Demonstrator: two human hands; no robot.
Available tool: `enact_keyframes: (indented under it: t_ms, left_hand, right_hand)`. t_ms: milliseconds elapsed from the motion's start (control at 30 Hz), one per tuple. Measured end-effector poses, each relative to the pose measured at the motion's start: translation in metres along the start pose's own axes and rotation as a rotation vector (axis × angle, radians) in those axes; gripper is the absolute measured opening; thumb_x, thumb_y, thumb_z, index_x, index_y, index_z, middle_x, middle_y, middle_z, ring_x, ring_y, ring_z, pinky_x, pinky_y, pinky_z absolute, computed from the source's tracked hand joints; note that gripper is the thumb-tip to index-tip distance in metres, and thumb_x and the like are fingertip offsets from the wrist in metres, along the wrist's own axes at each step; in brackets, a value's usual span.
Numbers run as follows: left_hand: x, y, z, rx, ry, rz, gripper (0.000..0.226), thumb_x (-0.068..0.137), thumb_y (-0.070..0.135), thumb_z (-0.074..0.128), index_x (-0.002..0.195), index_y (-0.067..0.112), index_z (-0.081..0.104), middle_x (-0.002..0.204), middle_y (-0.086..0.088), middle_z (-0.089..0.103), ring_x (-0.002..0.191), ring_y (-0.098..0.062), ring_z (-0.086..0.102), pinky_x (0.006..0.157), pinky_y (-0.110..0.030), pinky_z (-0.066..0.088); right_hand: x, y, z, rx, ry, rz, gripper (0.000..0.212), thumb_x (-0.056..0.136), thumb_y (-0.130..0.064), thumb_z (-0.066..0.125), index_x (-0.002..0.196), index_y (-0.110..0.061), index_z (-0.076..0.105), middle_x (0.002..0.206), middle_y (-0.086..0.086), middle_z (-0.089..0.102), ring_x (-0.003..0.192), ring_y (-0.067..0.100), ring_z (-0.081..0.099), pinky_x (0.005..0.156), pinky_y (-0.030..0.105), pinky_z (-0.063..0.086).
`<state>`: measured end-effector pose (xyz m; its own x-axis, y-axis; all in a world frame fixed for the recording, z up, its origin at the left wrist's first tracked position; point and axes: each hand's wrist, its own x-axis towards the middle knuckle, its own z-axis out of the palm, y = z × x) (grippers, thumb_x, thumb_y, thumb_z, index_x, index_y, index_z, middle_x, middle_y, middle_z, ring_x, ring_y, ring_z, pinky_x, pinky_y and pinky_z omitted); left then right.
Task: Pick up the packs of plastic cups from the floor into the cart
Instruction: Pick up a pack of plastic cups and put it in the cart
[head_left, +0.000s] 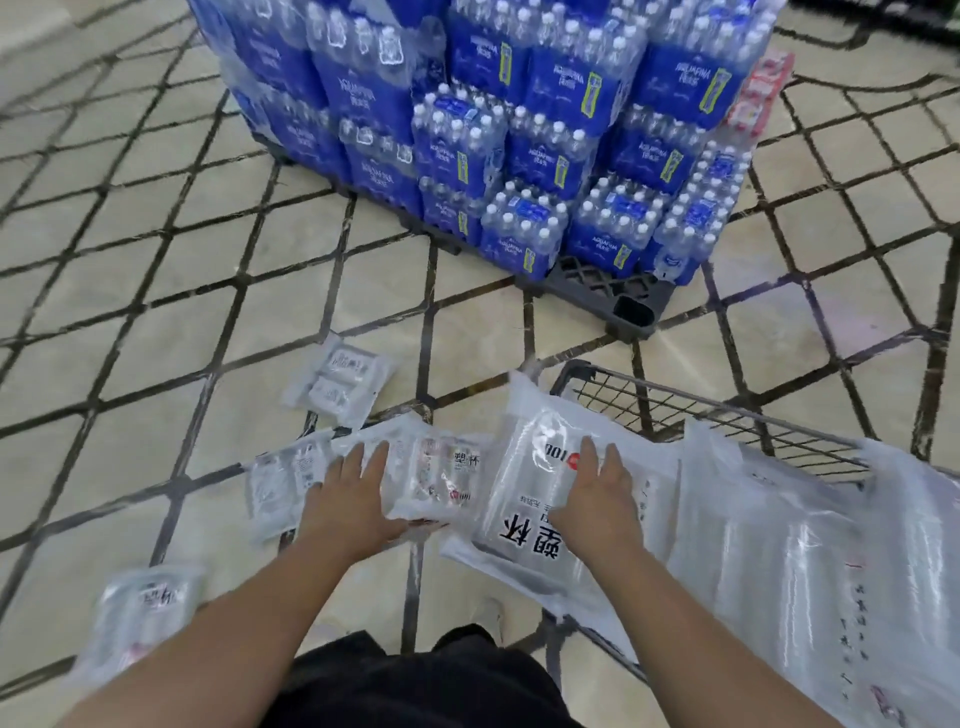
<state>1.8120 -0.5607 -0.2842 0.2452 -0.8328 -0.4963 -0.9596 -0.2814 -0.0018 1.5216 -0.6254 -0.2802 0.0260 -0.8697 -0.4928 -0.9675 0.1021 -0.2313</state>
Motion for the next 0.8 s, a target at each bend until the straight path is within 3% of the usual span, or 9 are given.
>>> enact_keyframes:
  t_ms: [200,333,567,700,800]
  left_hand:
    - [-0.044,-0.136,0.014,-0.100,0.065,-0.298,0.111,0.075,0.071,0.062,0.157,0.030,-0.001,0.164,-0.004,0.009,0.146,-0.028,0.019,0.109,-0.044,0.038]
    - [-0.082,-0.212,0.037,-0.247,0.117,-0.448,0.112,0.074,0.076,0.059,0.157,0.027,0.001,0.164,-0.006,0.011,0.147,-0.028,0.018,0.111,-0.044,0.036]
    - [-0.167,-0.372,0.089,-0.466,0.109,-0.724,0.111,0.072,0.072,0.063,0.156,0.027,0.006,0.162,-0.004,0.017,0.146,-0.028,0.022,0.110,-0.044,0.037]
    - [-0.213,-0.464,0.121,-0.605,0.119,-0.906,0.107,0.075,0.069,0.065,0.155,0.026,0.007,0.160,-0.004,0.018,0.143,-0.029,0.024,0.108,-0.047,0.039]
    - [-0.239,-0.517,0.148,-0.690,0.121,-1.028,0.103,0.078,0.068,0.060,0.156,0.024,0.008,0.160,-0.007,0.019,0.143,-0.030,0.025,0.110,-0.047,0.035]
  right_hand:
    - [-0.005,-0.098,0.014,-0.031,0.024,-0.222,0.103,0.085,-0.039,0.069,0.157,-0.022,-0.003,0.164,0.013,-0.007,0.150,0.037,0.007,0.117,0.046,0.030]
    - [-0.017,-0.175,0.039,-0.143,0.019,-0.359,0.102,0.087,-0.052,0.062,0.158,-0.020,-0.004,0.164,0.015,-0.004,0.150,0.035,0.007,0.118,0.046,0.027]
    - [-0.071,-0.338,0.112,-0.321,-0.051,-0.580,0.102,0.085,-0.058,0.063,0.157,-0.018,0.003,0.161,0.017,0.004,0.149,0.035,0.011,0.116,0.040,0.029]
    - [-0.112,-0.438,0.160,-0.433,-0.099,-0.745,0.101,0.087,-0.060,0.059,0.157,-0.019,-0.001,0.163,0.016,0.000,0.150,0.034,0.008,0.117,0.040,0.023]
    - [-0.140,-0.500,0.192,-0.477,-0.131,-0.835,0.098,0.089,-0.057,0.059,0.157,-0.018,0.001,0.163,0.016,0.000,0.150,0.034,0.010,0.115,0.039,0.026]
